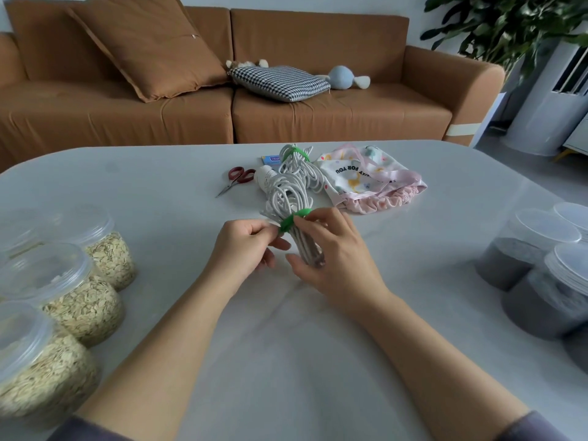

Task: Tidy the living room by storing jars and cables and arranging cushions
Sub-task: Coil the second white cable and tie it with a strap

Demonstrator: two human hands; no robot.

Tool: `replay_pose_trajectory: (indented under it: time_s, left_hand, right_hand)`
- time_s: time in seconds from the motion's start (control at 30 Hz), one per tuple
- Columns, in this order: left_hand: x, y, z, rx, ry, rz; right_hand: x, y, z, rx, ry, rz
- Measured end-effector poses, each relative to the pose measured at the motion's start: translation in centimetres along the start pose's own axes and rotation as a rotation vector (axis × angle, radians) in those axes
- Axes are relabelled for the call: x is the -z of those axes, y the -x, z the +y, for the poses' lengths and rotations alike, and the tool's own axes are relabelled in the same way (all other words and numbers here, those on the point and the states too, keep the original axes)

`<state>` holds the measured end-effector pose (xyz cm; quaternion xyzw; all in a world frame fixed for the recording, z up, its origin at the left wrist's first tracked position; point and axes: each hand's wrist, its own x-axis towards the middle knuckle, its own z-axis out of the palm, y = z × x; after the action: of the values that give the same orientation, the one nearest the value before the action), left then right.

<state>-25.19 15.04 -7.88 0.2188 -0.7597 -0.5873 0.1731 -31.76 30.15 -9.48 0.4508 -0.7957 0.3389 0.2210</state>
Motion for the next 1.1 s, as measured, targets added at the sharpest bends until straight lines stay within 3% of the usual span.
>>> replay_pose_trajectory:
  time_s: [0.1, 0.2, 0.3, 0.37, 0.63, 0.87, 1.1]
  left_hand:
    - [-0.1, -0.2, -0.7, 0.086, 0.009, -0.042]
    - [-0.2, -0.4, -0.8, 0.109, 0.007, -0.048]
    - [-0.3, -0.4, -1.0, 0.084, -0.078, -0.063]
    - [-0.4, -0.3, -1.0, 0.059, -0.139, -0.061]
    - [-1.1, 0.5, 0.8, 0.005, 0.120, -0.164]
    - [-1.0, 0.4, 0.3, -0.067, 0.215, 0.045]
    - [-0.2, -0.1, 0.1, -0.013, 0.267, 0.054]
  right_hand:
    - [0.5, 0.1, 0.0, -0.106, -0.267, -0.009]
    - [0.6, 0.0, 0.6, -0.390, -0.496, 0.064]
    - [0.6, -0.2, 0.9, -0.593, -0.325, -0.128]
    - [0.5, 0.0, 0.6, -0.562, -0.205, -0.256]
    - [0.6, 0.3, 0.5, -0.439, -0.441, -0.209]
    - [0.8, 0.2, 0.1, -0.396, -0.610, -0.143]
    - [0.7, 0.2, -0.1, -0.307, -0.638, -0.204]
